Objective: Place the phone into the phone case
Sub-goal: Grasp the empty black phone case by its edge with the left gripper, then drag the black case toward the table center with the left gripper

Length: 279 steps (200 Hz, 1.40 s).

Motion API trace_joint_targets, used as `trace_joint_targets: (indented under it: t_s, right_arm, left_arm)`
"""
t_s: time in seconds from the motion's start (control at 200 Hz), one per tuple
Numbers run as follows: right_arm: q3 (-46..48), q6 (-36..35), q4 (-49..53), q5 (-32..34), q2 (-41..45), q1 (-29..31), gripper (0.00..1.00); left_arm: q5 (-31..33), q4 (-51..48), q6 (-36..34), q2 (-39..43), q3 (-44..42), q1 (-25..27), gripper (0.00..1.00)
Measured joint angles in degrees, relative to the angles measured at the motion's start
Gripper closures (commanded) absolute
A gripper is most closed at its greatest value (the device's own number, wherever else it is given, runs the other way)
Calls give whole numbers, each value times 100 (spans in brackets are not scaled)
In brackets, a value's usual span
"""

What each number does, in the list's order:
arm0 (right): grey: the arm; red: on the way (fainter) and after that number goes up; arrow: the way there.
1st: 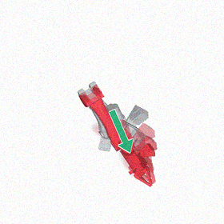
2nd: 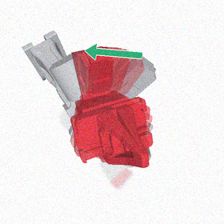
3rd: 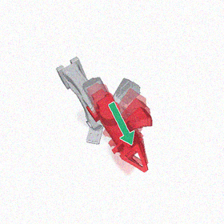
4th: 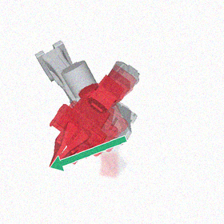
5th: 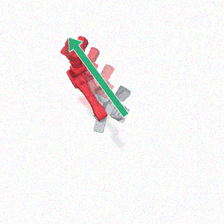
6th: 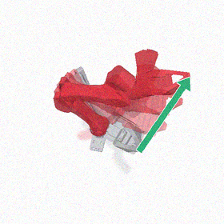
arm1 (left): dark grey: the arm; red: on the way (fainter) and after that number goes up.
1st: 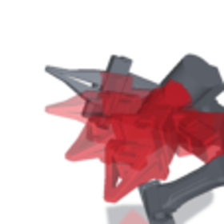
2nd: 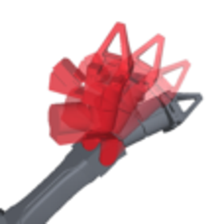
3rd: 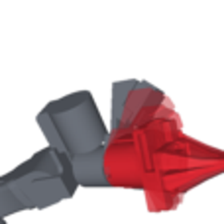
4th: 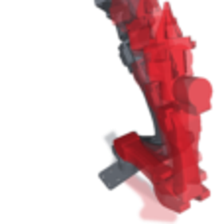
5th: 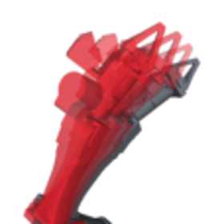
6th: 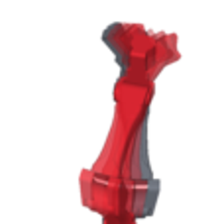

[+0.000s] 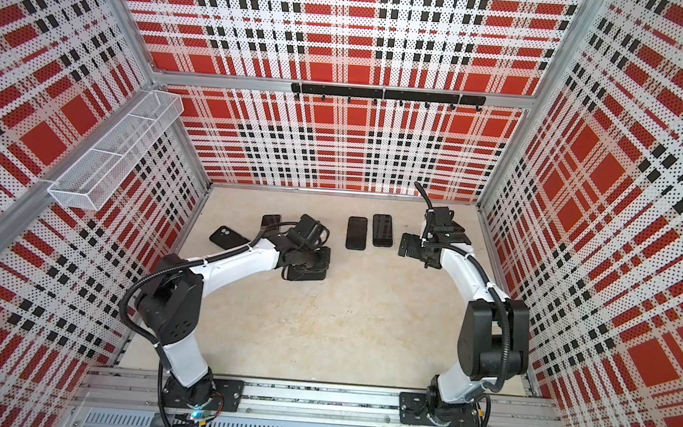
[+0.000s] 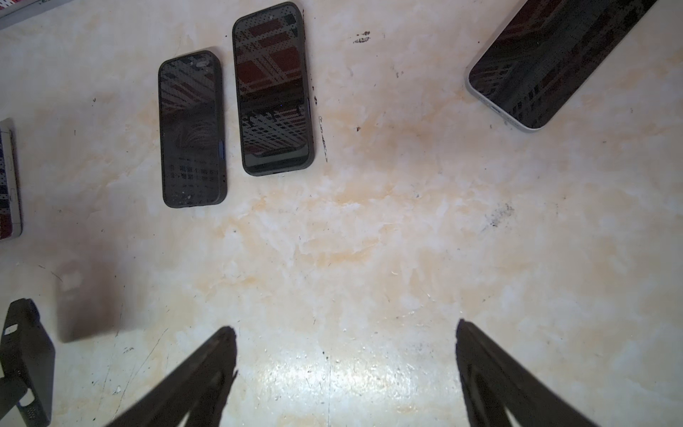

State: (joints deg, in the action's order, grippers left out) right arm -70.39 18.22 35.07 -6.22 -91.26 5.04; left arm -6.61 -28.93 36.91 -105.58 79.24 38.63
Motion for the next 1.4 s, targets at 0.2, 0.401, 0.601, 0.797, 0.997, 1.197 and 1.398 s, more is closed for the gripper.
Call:
trace_joint_targets:
  t_s: [0.2, 0.401, 0.601, 0.797, 0.997, 1.197, 1.398]
  right_arm:
    - [555, 2, -289, 48, 566, -317, 1]
    - [671, -79, -350, 114, 704, -476, 0]
    - [789, -105, -374, 131, 754, -501, 0]
    - [1134, -76, -542, 48, 1117, -575, 0]
    - [1156, -63, -522, 57, 1156, -601, 0]
    - [824, 168, -256, 391, 1040, -651, 3]
    - [-7, 483, -166, 662, 203, -831, 5]
  left_arm:
    - [-262, 72, 120, -1091, 1080, 546, 100]
    - [-376, 105, 216, -2092, 1886, 881, 99]
    - [-396, 109, 273, -2601, 2155, 1025, 74]
    - [-380, 302, 313, -2592, 2144, 1023, 53]
    - [-251, 372, 199, -2135, 1727, 914, 44]
    - [188, 411, -155, -970, 588, 352, 44]
    - [649, 490, -409, -695, -92, -103, 45]
